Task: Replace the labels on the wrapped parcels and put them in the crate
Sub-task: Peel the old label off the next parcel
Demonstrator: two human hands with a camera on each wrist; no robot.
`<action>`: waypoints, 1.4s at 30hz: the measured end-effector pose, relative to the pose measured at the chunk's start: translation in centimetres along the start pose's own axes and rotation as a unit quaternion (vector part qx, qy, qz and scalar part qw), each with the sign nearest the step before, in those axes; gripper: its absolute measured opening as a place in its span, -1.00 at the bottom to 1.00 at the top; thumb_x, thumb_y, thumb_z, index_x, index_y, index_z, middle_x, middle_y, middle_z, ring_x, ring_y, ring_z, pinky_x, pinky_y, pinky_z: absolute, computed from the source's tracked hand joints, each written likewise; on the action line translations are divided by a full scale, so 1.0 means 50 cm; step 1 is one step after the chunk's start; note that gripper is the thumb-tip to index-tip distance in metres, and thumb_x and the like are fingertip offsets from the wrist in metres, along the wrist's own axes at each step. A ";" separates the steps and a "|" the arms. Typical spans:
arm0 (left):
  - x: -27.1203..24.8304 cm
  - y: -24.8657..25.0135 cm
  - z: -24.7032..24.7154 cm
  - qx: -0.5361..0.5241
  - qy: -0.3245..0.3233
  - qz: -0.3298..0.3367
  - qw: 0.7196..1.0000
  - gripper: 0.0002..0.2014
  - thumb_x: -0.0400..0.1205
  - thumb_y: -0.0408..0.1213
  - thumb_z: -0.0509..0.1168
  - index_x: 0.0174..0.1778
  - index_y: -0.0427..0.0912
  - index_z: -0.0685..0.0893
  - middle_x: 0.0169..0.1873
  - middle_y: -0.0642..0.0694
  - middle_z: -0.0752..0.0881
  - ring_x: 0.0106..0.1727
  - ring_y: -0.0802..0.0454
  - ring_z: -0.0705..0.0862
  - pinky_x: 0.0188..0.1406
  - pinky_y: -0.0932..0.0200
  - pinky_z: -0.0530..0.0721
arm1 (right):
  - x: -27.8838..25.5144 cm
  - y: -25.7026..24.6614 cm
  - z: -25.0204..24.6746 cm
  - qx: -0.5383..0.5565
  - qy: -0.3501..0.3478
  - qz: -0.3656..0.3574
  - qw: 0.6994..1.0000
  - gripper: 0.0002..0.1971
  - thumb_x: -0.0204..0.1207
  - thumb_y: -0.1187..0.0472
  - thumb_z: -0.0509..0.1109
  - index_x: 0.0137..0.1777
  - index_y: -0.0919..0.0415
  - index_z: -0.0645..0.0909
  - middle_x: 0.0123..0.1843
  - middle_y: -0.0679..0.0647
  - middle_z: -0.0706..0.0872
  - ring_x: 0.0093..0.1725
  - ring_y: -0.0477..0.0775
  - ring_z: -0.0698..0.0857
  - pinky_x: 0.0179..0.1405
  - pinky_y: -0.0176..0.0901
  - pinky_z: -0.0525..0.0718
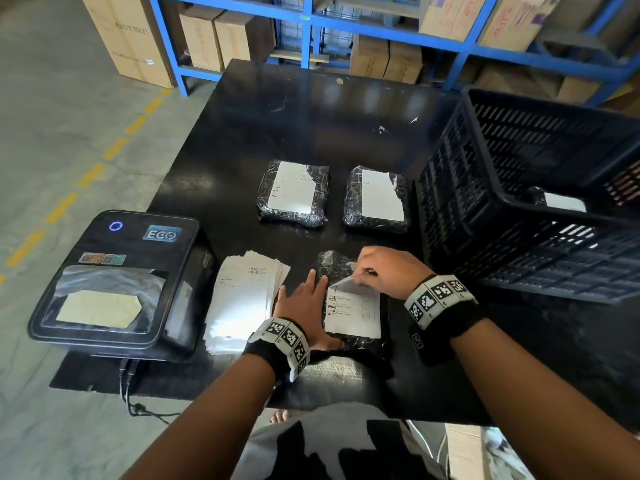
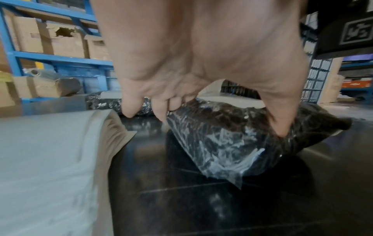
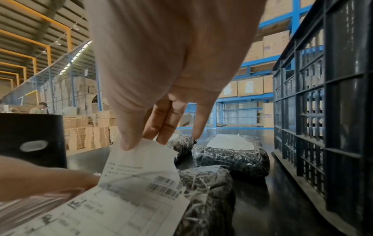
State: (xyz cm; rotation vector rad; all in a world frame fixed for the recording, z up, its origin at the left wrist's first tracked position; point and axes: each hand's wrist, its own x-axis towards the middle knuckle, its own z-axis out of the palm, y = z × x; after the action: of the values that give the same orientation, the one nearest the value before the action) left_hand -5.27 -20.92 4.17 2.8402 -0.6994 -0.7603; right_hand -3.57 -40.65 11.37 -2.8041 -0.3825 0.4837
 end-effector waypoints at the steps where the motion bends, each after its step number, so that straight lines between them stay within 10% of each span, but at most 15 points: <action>1: 0.001 0.004 -0.001 0.018 0.000 0.000 1.000 0.28 0.27 0.42 0.38 0.66 -0.07 -0.26 0.66 -0.09 -0.31 0.68 -0.05 0.01 0.62 -0.28 -0.09 | 0.003 0.000 -0.001 0.004 0.004 0.006 1.000 -0.82 0.63 0.05 0.31 -0.07 -0.05 0.76 0.07 -0.21 0.61 0.01 -0.20 0.59 -0.01 -0.24 0.49; 7: 0.023 -0.004 -0.013 0.004 0.005 0.072 0.997 0.41 0.16 0.42 0.46 0.65 -0.13 -0.31 0.61 -0.01 -0.43 0.67 0.05 -0.23 0.64 -0.24 -0.09 | 0.008 0.003 0.017 0.020 0.045 0.031 0.998 -0.87 0.55 0.01 0.41 -0.16 -0.02 0.74 0.44 -0.21 0.50 0.37 -0.14 0.48 0.24 -0.12 0.51; 14: 0.043 -0.040 -0.004 -0.116 -0.012 0.109 0.987 0.38 0.11 0.37 0.53 0.64 0.11 -0.27 0.63 0.25 -0.30 0.67 0.17 -0.10 0.64 -0.19 0.03 | 0.008 -0.003 0.012 0.073 0.046 0.067 0.994 -0.84 0.54 0.00 0.41 -0.08 -0.01 0.80 0.03 -0.14 0.76 0.00 -0.08 0.70 0.11 -0.02 0.66; 25: 0.050 -0.038 -0.019 -0.119 -0.012 0.094 0.988 0.28 0.16 0.28 0.56 0.66 0.12 -0.12 0.62 0.32 -0.22 0.65 0.26 -0.11 0.53 -0.22 0.35 | 0.000 -0.009 0.012 0.014 -0.003 0.068 0.998 -0.81 0.58 -0.02 0.35 -0.05 0.04 0.72 -0.12 -0.20 0.57 -0.03 -0.10 0.62 -0.07 -0.20 0.42; 42: 0.042 -0.019 -0.046 -0.080 -0.061 0.062 0.993 0.27 0.19 0.23 0.58 0.66 0.17 -0.14 0.62 0.33 -0.24 0.66 0.22 -0.08 0.55 -0.18 0.32 | -0.047 -0.016 -0.015 0.003 -0.012 0.000 1.000 -0.83 0.62 0.04 0.32 -0.12 0.06 0.67 -0.16 -0.18 0.55 -0.13 -0.14 0.58 -0.08 -0.25 0.42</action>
State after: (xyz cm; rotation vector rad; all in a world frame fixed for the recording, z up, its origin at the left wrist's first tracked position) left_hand -2.11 -21.07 5.00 2.5986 -0.7836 -0.9298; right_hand -5.62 -40.78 13.00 -2.7958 -0.3855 0.5172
